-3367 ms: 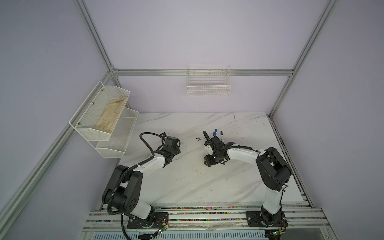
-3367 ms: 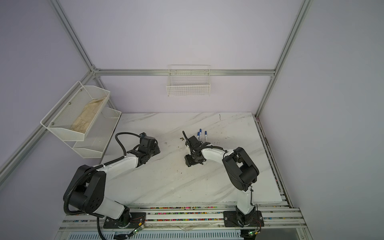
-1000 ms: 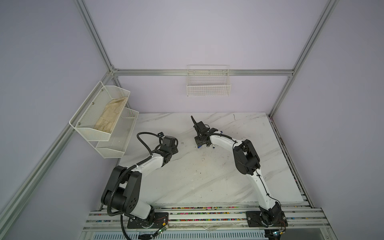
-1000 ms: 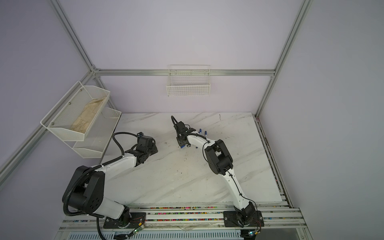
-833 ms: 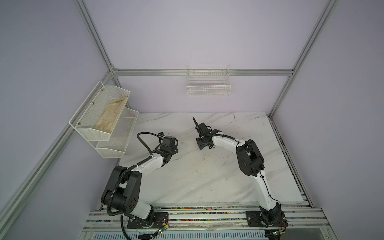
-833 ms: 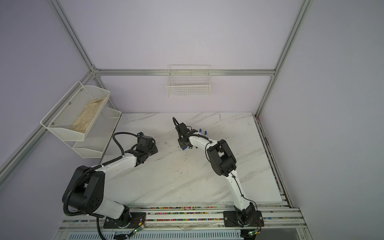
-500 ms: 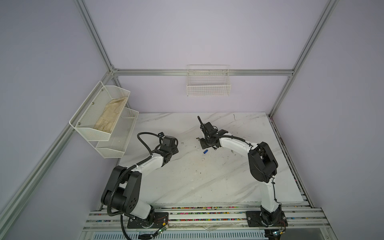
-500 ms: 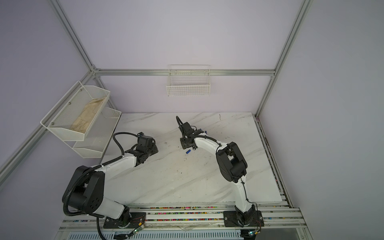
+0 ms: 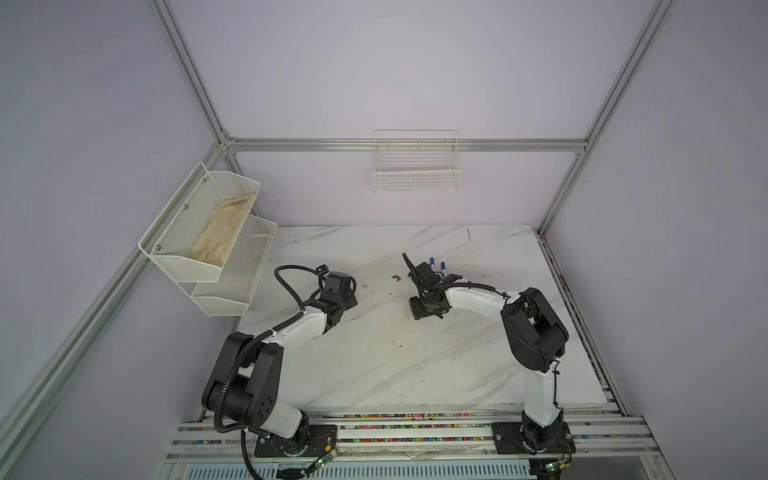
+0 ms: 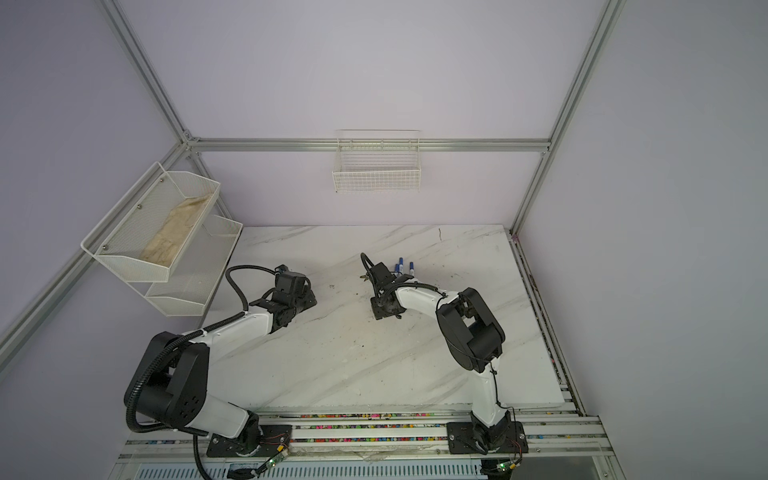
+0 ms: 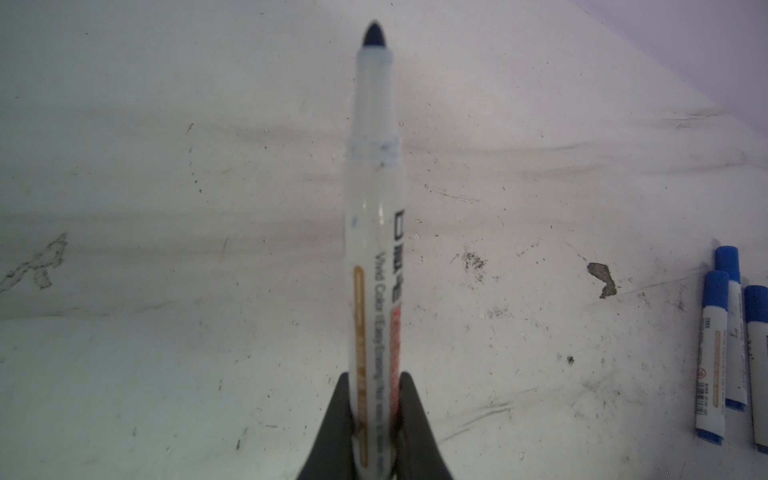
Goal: Insert the pens into the pen caps
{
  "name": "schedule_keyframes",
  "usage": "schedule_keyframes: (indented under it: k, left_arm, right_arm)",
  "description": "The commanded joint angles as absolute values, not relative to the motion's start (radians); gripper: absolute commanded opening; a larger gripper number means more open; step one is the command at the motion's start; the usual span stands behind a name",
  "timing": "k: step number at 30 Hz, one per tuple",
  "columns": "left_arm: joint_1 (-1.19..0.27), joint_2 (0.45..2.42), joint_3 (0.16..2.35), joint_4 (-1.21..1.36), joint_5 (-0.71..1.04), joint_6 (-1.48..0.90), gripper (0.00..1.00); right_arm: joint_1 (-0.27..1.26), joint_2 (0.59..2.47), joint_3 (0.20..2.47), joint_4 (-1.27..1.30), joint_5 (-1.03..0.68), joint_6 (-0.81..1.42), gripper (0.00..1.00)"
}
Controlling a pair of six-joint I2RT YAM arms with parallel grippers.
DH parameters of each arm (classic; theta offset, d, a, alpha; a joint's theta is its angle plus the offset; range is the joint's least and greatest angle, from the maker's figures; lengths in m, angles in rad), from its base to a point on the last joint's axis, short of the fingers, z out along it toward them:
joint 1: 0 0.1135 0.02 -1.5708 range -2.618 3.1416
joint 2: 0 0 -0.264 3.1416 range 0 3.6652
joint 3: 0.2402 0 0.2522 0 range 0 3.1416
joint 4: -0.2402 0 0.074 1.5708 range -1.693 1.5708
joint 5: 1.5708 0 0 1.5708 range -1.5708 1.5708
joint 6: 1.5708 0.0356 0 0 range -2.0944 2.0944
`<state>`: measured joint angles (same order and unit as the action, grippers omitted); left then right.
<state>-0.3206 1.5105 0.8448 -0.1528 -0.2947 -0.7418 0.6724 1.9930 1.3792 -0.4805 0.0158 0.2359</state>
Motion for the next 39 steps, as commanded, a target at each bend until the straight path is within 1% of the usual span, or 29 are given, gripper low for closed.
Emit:
schedule_keyframes:
  k: [1, 5, 8, 15, 19, 31, 39]
  left_arm:
    - [-0.318, 1.467, 0.88, -0.154, -0.296, -0.752, 0.0]
    - [-0.319, 1.471, 0.884, -0.158, -0.296, -0.755, 0.0]
    - [-0.323, 1.478, 0.888, -0.158, -0.293, -0.759, 0.0]
    - [-0.337, 1.485, 0.901, -0.164, -0.293, -0.764, 0.0]
    - [-0.34, 1.485, 0.91, -0.176, -0.295, -0.764, 0.0]
    - [-0.358, 1.507, 0.931, -0.191, -0.283, -0.765, 0.0]
    - [-0.37, 1.523, 0.956, -0.196, -0.283, -0.761, 0.0]
  right_arm:
    - [0.674, 1.966, 1.354, -0.489, 0.015, 0.268, 0.5]
    - [0.672, 1.969, 1.342, -0.491, 0.03, 0.272, 0.47]
    - [0.665, 1.973, 1.341, -0.485, 0.041, 0.263, 0.47]
    - [0.644, 1.974, 1.347, -0.458, 0.0, 0.275, 0.49]
    - [0.628, 1.965, 1.338, -0.457, 0.021, 0.293, 0.49]
    - [0.586, 1.87, 1.258, -0.454, 0.005, 0.298, 0.5]
    - [0.563, 1.89, 1.256, -0.445, -0.029, 0.309, 0.49]
